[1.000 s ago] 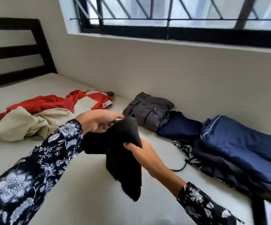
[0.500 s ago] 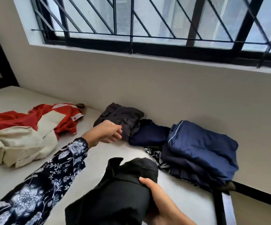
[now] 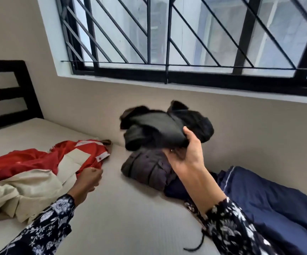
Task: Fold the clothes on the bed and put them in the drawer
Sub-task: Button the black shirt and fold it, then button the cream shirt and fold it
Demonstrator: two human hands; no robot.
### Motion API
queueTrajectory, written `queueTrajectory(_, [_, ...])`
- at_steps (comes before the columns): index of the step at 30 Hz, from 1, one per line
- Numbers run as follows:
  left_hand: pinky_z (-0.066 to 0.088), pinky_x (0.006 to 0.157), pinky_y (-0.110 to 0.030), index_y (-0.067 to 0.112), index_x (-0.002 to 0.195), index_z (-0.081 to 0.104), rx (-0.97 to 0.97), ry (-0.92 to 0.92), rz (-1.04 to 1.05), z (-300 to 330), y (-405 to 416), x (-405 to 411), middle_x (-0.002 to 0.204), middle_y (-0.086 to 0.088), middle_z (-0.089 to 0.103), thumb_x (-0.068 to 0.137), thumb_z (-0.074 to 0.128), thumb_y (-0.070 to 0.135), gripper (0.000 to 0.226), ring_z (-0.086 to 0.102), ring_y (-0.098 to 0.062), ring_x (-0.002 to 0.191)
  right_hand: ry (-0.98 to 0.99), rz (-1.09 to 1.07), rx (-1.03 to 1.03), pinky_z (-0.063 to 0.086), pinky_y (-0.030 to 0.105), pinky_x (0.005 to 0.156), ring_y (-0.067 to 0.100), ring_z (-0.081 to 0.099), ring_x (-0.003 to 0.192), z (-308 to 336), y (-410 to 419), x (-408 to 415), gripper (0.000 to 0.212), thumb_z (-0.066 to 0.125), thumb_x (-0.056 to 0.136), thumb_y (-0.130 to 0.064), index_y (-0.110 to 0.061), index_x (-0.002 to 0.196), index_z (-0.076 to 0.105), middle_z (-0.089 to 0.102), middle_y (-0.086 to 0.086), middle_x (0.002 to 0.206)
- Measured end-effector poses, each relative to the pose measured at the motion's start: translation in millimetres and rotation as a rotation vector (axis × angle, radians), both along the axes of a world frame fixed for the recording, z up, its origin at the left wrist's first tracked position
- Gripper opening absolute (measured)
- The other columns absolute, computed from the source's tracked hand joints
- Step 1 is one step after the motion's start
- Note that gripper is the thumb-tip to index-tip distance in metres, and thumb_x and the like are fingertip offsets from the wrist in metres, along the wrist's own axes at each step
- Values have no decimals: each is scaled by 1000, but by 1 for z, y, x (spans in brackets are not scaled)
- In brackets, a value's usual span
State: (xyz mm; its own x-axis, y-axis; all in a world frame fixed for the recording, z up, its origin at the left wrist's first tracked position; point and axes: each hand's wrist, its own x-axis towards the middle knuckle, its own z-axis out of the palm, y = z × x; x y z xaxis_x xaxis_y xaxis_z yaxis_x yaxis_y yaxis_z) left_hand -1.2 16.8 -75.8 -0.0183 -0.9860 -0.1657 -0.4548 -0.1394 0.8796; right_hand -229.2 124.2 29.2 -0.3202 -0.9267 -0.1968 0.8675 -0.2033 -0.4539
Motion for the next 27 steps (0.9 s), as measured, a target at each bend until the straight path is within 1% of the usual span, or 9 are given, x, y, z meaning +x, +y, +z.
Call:
queueTrajectory(4, [33,50,-24,4,76,59,-54,-102,-37,-9,-42,-1,66,-9,52,93,52,16,22,45,-17,55,-110,-75,-195,55,38,88,27,65,106,-4,-80,-3,37,61,92,-29,-7,122,59,69,14,114])
queueTrajectory(8, [36,57,-27,9,75,61,-30,-66,-85,-34,-74,-13,72,-8,61,92,59,21,21,54,-18,62,-149,-113,-108,47,44,99,29,62,104,-68,-152,-2,34,57,94,-33,-8,118,62,71,13,108])
queueTrajectory(11, [37,55,-24,12,76,61,37,-75,-132,-62,-82,-18,77,-4,62,92,59,17,17,57,-19,65,-121,-67,160,52,42,80,31,56,105,-137,-182,6,46,55,96,-29,-4,134,50,54,17,134])
queueTrajectory(13, [40,54,-24,16,77,67,82,-76,-162,-83,-78,-15,78,-4,67,90,61,15,14,61,-19,65,-112,-101,244,59,37,64,33,52,114,-164,-189,7,48,53,97,-27,-2,137,44,47,22,135])
queueTrajectory(18, [42,52,-19,18,88,67,205,-114,-204,-118,-78,-6,92,-3,69,93,57,21,11,61,-13,69,-167,-153,227,58,30,49,33,39,134,-181,-198,6,43,51,98,-21,-3,136,42,40,25,142])
queueTrajectory(22, [41,56,-17,22,89,64,165,-107,-232,-107,-67,-12,93,2,67,94,53,19,12,61,-10,74,-71,-110,240,60,30,55,35,45,129,-177,-184,13,41,48,100,-18,1,136,41,44,27,133])
queueTrajectory(24, [43,61,-17,23,93,63,150,-110,-270,-91,-58,-13,98,5,67,96,50,23,13,62,-8,80,39,-18,285,59,32,71,38,51,123,-170,-175,17,39,42,102,-15,5,135,39,49,31,128])
queueTrajectory(26, [45,66,-18,21,99,63,149,-133,-314,-76,-51,-13,103,3,66,96,49,26,15,63,-10,87,176,127,387,54,35,83,39,55,117,-166,-165,20,31,41,102,-8,11,127,46,49,33,131])
queueTrajectory(27, [45,68,-21,20,99,63,144,-155,-327,-71,-46,-10,105,-1,67,95,49,27,16,63,-13,89,249,206,429,55,33,78,38,59,108,-163,-158,25,24,43,100,-3,11,118,51,51,34,129])
